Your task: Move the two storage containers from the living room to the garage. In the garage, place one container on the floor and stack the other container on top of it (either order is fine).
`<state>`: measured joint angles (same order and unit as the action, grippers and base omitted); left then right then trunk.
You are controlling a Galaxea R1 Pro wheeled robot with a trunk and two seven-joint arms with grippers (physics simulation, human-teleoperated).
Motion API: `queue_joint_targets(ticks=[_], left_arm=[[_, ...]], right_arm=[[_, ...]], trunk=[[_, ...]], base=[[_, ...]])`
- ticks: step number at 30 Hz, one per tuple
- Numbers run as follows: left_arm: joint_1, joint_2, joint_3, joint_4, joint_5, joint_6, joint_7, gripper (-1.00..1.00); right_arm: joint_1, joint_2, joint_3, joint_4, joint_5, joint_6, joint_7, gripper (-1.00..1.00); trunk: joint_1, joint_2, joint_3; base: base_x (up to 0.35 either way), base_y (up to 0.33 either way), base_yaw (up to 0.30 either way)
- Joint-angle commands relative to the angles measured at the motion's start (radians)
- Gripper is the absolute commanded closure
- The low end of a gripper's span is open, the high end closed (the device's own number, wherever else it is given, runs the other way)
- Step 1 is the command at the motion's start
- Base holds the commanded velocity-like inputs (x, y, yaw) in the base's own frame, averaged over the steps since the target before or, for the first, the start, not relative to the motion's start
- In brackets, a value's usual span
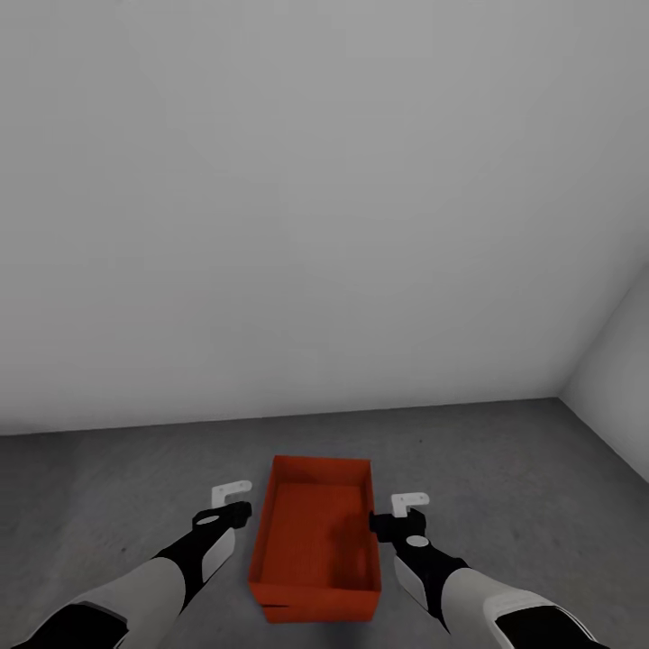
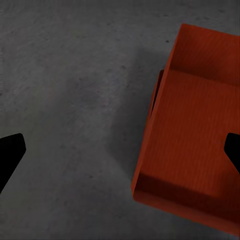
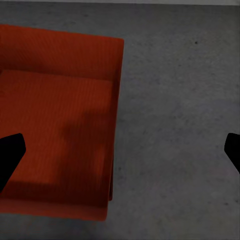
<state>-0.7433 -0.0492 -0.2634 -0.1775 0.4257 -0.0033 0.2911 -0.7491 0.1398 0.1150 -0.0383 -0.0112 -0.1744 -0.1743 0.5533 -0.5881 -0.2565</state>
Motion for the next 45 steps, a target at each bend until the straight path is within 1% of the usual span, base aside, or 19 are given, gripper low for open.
queue_joint_targets(ticks=[1, 15, 27, 32, 45], left_arm=[[-0.001, 0.0, -0.009, 0.0, 0.009, 0.0, 0.005, -1.0], [-0.001, -0.004, -0.009, -0.001, 0.008, -0.001, 0.006, -1.0], [-0.001, -0.005, -0.008, -0.002, 0.013, -0.001, 0.006, -1.0], [-0.001, -0.005, -0.008, 0.0, 0.017, 0.0, 0.006, -1.0], [-0.001, -0.005, -0.008, 0.004, 0.012, 0.0, 0.007, -1.0]], right_arm=[[-0.001, 0.0, 0.008, 0.001, -0.001, -0.002, -0.005, -1.0], [-0.001, -0.003, 0.008, 0.001, -0.002, -0.002, -0.008, -1.0], [-0.001, -0.003, 0.006, 0.001, -0.003, -0.002, -0.01, -1.0], [-0.001, -0.003, 0.006, 0.001, -0.003, -0.002, -0.009, -1.0], [-0.001, -0.003, 0.006, 0.001, -0.007, -0.002, -0.01, -1.0]], trunk=[[-0.004, 0.006, 0.002], [-0.057, 0.104, 0.046], [-0.057, 0.104, 0.046], [-0.057, 0.104, 0.046], [-0.057, 0.104, 0.046]], base=[[0.0, 0.0, 0.0], [0.0, 0.0, 0.0], [-0.028, 0.0, 0.0], [-0.28, 0.0, 0.0], [-0.339, 0.0, 0.0]])
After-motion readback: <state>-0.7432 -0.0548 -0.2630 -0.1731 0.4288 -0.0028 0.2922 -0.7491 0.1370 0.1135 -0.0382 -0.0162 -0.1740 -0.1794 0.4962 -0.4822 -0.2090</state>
